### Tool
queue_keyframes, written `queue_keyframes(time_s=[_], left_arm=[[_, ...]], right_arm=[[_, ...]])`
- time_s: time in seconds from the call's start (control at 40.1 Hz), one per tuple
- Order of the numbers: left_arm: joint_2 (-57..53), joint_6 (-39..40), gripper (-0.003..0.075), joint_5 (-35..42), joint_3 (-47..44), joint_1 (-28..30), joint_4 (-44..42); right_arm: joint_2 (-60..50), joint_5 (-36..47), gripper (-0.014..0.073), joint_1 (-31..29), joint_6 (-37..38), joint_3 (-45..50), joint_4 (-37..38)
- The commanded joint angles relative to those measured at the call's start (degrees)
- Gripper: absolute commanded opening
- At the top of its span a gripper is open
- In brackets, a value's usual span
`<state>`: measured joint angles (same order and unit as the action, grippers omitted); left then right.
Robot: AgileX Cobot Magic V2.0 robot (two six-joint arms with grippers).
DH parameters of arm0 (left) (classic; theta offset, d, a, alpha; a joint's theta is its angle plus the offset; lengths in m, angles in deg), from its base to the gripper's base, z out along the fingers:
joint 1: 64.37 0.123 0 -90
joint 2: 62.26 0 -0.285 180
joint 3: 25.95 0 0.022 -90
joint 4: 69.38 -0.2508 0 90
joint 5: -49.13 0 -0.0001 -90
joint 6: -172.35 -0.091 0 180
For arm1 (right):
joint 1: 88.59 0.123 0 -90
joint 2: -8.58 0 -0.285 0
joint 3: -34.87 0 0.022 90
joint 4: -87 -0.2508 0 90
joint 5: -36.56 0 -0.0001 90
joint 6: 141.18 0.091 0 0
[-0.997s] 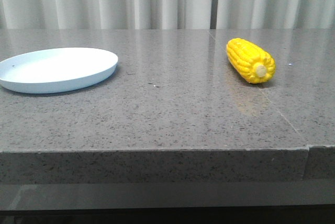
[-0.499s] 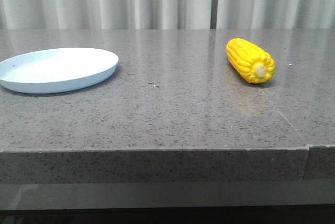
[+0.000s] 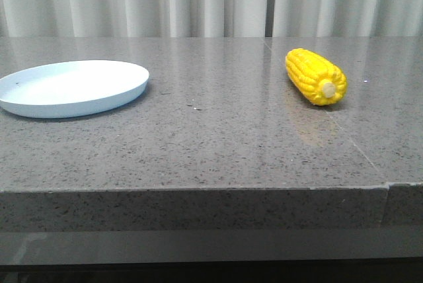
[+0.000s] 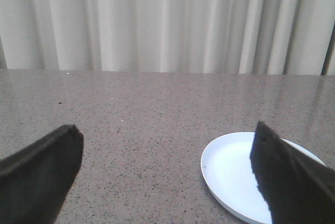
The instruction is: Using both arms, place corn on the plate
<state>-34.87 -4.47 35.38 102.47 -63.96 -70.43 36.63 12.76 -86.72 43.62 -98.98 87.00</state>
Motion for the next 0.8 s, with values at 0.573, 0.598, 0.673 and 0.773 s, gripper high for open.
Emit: queue_keyframes(time_s=[0.573,0.598,0.673,0.773], left_arm=[[24.83,-0.01,0.0617,-11.85,19.31,-0.31,1.37],[26.62,-0.01,0.0617,-12.40,20.31,-0.83,1.37],[31.00,-0.01,0.0617,-14.27,23.83,-2.80,1.37],[37.48,-0.01,0.0617,-18.43,28.54,-5.10,1.37]], right_arm=[[0.81,4.24,0.0631,-0.46,-0.55,-2.02,0.86],[0.81,4.24,0.0631,-0.46,-0.55,-2.02,0.86],[0.81,4.24,0.0631,-0.46,-0.55,-2.02,0.86],[0.81,4.24,0.0631,-0.46,-0.55,-2.02,0.86]])
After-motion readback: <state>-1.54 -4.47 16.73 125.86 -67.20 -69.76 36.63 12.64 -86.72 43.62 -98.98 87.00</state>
